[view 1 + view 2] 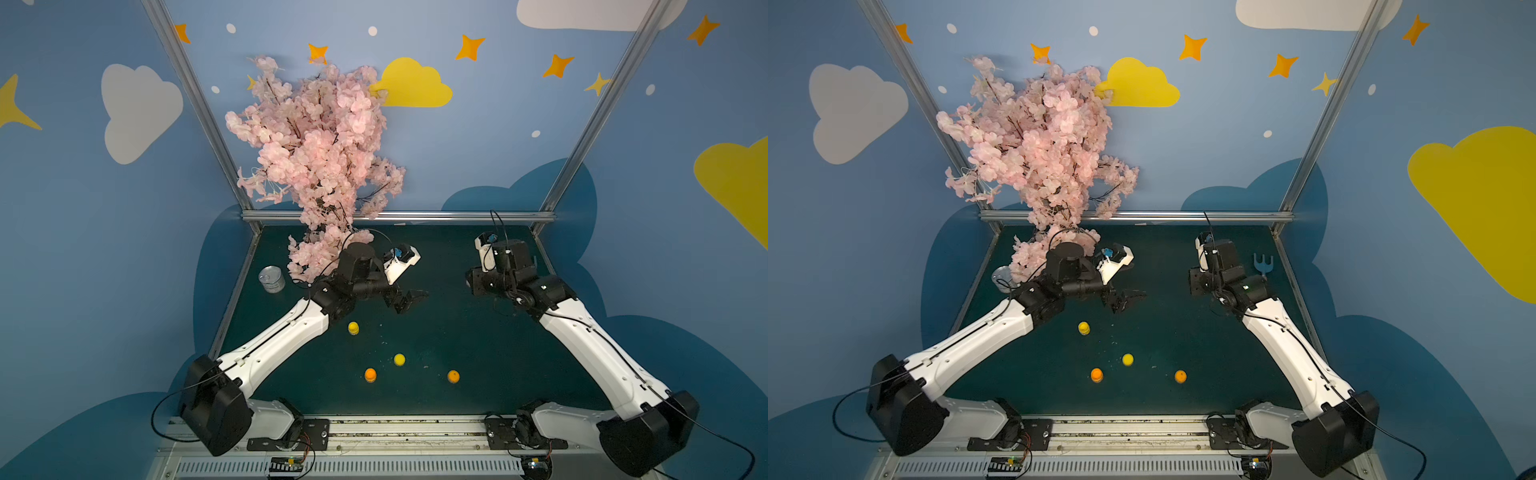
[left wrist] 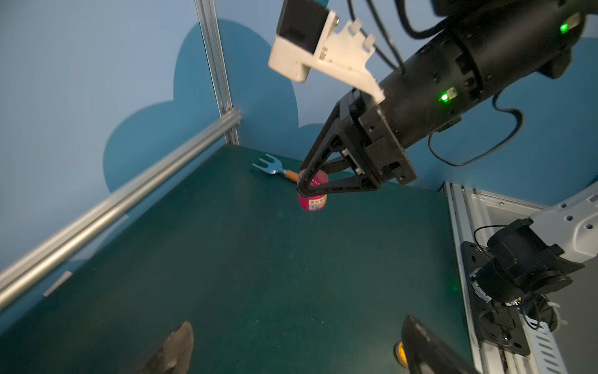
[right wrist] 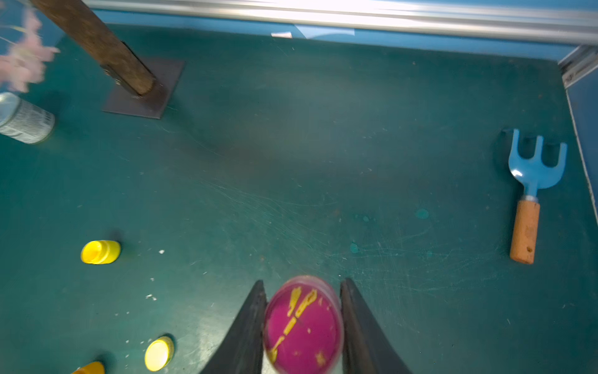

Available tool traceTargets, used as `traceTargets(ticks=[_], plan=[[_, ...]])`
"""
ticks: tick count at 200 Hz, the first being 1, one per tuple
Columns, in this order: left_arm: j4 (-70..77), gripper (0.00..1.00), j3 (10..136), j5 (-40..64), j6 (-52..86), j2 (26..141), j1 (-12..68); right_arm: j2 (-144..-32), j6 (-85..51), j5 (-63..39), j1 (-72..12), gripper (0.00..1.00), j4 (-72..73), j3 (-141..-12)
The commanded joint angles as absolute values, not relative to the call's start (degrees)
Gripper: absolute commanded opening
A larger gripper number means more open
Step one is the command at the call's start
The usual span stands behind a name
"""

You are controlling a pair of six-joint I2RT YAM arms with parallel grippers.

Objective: Close the paint jar lid
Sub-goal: Place the paint jar at the center of the board.

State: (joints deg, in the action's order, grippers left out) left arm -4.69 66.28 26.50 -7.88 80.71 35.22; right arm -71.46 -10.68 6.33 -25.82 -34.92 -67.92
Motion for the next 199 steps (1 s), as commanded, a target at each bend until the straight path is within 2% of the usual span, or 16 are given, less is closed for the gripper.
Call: traceTargets(ticks=[1,26,47,68,78,107,142,199], plan=[[-12.94,1.00,71.59,28.53,-3.53,84.64,34.98,-73.52,-11.52,6.46,-24.62,0.00,-30.77,-66.22],[-24.85,1.00,80.04,23.30,-2.66,89.48,37.59,-76.34,-12.13,6.26,-24.17,0.00,-25.34,-63.57],[-29.38,1.00,84.71,22.43,-0.85,90.38,37.63,-80.09,-13.42,5.67,-24.08,0.00,-21.85,-62.40],[-26.01,1.00,82.21,18.95,0.54,87.81,38.07,-85.08,-14.95,5.92,-23.92,0.00,-20.74,-63.99],[-24.80,1.00,80.06,20.95,-1.97,85.78,38.11,-87.69,-15.56,6.27,-23.93,0.00,-21.40,-65.85],[-31.88,1.00,82.03,18.75,-8.47,87.10,37.67,-96.32,-15.76,6.11,-24.08,0.00,-26.91,-73.83],[-37.34,1.00,86.97,30.57,-7.34,91.95,35.99,-102.79,-18.02,6.73,-23.39,0.00,-20.88,-73.93],[-39.45,1.00,90.01,33.65,-4.45,97.46,33.94,-111.34,-19.98,7.57,-22.26,0.00,-17.80,-78.45]])
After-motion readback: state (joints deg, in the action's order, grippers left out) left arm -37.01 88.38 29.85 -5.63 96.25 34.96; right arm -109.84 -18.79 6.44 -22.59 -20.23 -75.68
